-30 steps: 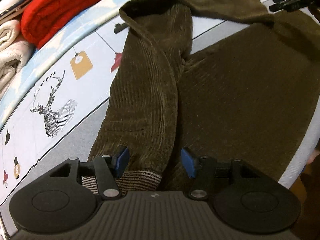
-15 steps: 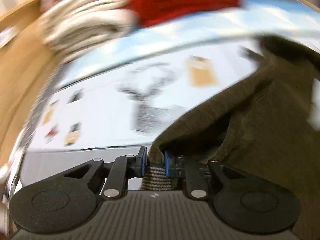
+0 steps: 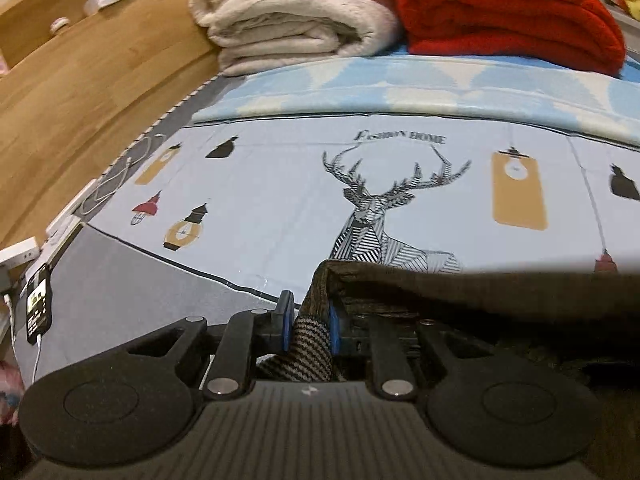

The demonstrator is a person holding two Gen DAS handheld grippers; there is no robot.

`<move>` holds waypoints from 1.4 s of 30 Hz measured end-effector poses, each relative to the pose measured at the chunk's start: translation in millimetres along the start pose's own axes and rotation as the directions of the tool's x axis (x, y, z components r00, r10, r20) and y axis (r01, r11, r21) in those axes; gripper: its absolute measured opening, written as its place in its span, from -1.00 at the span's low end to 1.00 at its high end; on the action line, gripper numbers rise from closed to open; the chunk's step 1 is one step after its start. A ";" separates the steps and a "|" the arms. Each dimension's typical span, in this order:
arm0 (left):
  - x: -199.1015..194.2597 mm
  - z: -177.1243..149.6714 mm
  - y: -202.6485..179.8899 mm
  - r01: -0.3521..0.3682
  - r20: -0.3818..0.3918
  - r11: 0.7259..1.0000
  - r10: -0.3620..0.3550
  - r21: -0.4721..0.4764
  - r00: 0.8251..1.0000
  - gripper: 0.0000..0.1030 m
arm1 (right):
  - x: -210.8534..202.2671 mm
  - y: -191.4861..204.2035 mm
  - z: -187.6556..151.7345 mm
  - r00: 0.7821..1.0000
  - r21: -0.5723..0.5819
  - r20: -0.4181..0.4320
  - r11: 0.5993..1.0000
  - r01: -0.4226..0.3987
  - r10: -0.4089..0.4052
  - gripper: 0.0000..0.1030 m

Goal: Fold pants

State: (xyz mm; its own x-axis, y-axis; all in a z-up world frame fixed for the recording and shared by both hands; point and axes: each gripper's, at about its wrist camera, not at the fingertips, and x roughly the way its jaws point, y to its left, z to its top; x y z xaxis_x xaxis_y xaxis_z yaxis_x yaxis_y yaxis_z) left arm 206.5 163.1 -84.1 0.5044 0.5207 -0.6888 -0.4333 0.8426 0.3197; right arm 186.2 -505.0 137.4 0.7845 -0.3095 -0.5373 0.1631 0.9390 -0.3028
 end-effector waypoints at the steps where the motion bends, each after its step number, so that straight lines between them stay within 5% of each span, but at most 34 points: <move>1: 3.7 0.4 -3.2 -0.009 0.001 1.000 0.009 -0.009 1.000 -0.63 | 8.6 1.1 7.6 1.000 0.006 -0.019 1.000 0.005 -0.004 -0.77; 5: 31.1 7.9 -17.0 -0.005 -0.029 0.997 0.003 -0.077 1.000 -0.55 | 81.5 36.2 24.9 0.996 0.024 -0.070 0.998 0.065 -0.063 -0.72; 9: 49.2 17.5 -21.2 -0.015 -0.071 0.994 0.007 -0.112 0.997 0.20 | 153.1 70.6 0.9 0.981 0.104 -0.139 0.983 0.154 -0.139 -0.38; 14: 28.7 43.5 -8.7 -0.034 -0.076 0.971 0.016 -0.235 0.997 0.21 | 153.5 69.9 -80.5 0.987 0.449 -0.120 0.881 0.148 -0.104 -0.14; 17: -5.9 54.7 -31.2 0.118 0.031 0.972 -0.114 -0.201 0.993 0.17 | 190.0 59.3 -127.5 0.962 0.574 -0.271 0.806 0.146 0.019 -0.14; 18: -16.5 55.2 -43.7 0.218 0.058 0.963 -0.211 -0.161 0.976 0.17 | 197.1 52.0 -140.6 0.959 0.642 -0.277 0.754 0.141 0.056 -0.14; 20: -39.6 50.6 -75.3 0.445 0.076 0.895 -0.442 -0.030 0.894 0.12 | 207.2 43.7 -157.8 0.957 0.712 -0.275 0.689 0.137 0.094 -0.14; 23: -75.3 28.9 -125.0 0.689 0.006 0.696 -0.705 0.202 0.709 -0.02 | 222.9 40.6 -168.6 0.952 0.746 -0.249 0.662 0.069 0.180 -0.12; 25: -91.8 10.3 -151.3 0.763 -0.073 0.568 -0.785 0.310 0.615 -0.02 | 234.0 39.8 -173.4 0.949 0.774 -0.221 0.633 0.029 0.227 -0.08; 26: -98.6 -0.6 -165.1 0.782 -0.118 0.512 -0.805 0.356 0.581 -0.02 | 236.2 37.7 -173.7 0.950 0.783 -0.209 0.621 0.022 0.230 -0.06; 28: -105.1 -18.7 -187.4 0.789 -0.195 0.446 -0.806 0.423 0.560 0.03 | 240.6 37.0 -173.1 0.958 0.792 -0.184 0.611 0.013 0.219 -0.05; 30: -106.2 -35.3 -207.4 0.764 -0.237 0.427 -0.776 0.483 0.584 0.04 | 243.4 35.5 -168.2 0.962 0.791 -0.175 0.612 0.010 0.210 -0.06; 31: -102.6 -40.7 -214.8 0.747 -0.254 0.432 -0.753 0.505 0.607 0.02 | 244.1 36.3 -166.3 0.963 0.786 -0.169 0.618 0.004 0.208 -0.24; 32: -97.4 -45.4 -222.7 0.720 -0.269 0.449 -0.716 0.529 0.644 -0.05 | 244.3 36.2 -164.6 0.964 0.781 -0.167 0.624 0.000 0.209 -0.80; 33: -93.2 -48.8 -227.8 0.691 -0.270 0.469 -0.684 0.550 0.678 -0.43 | 245.5 35.1 -163.6 0.964 0.784 -0.163 0.621 -0.002 0.209 -0.83; 34: -90.2 -48.2 -229.1 0.684 -0.262 0.478 -0.680 0.551 0.685 -0.63 | 243.0 33.1 -162.0 0.967 0.791 -0.153 0.611 -0.003 0.202 -0.85; 35: -88.4 -43.4 -228.9 0.697 -0.264 0.477 -0.690 0.535 0.674 -0.81 | 236.2 29.6 -156.7 0.973 0.796 -0.141 0.605 0.001 0.183 -0.87; 37: -91.8 -31.9 -225.1 0.685 -0.216 0.511 -0.697 0.519 0.684 -0.85 | 217.6 18.5 -138.6 0.984 0.814 -0.109 0.581 0.006 0.143 -0.88; 39: -97.4 -22.8 -219.7 0.723 -0.201 0.491 -0.743 0.485 0.639 -0.86 | 183.3 3.0 -113.2 0.996 0.816 -0.065 0.578 0.014 0.068 -0.89; 40: -99.4 -20.8 -217.2 0.752 -0.212 0.457 -0.770 0.475 0.602 -0.86 | 170.7 -3.3 -110.6 0.997 0.807 -0.073 0.588 0.057 0.004 -0.89; 42: -107.6 -25.8 -219.5 0.800 -0.271 0.351 -0.810 0.486 0.520 -0.86 | 166.2 -19.2 -137.6 0.963 0.812 -0.251 0.521 0.264 -0.097 -0.89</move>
State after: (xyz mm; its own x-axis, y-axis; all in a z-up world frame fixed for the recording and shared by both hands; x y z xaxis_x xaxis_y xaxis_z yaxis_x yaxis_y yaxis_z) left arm 228.1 -81.3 -97.0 0.4107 -0.4494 -0.7933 0.6150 0.7789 -0.1228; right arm 231.2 -595.1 -54.4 0.5897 -0.4271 -0.6854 0.7778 0.5289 0.3396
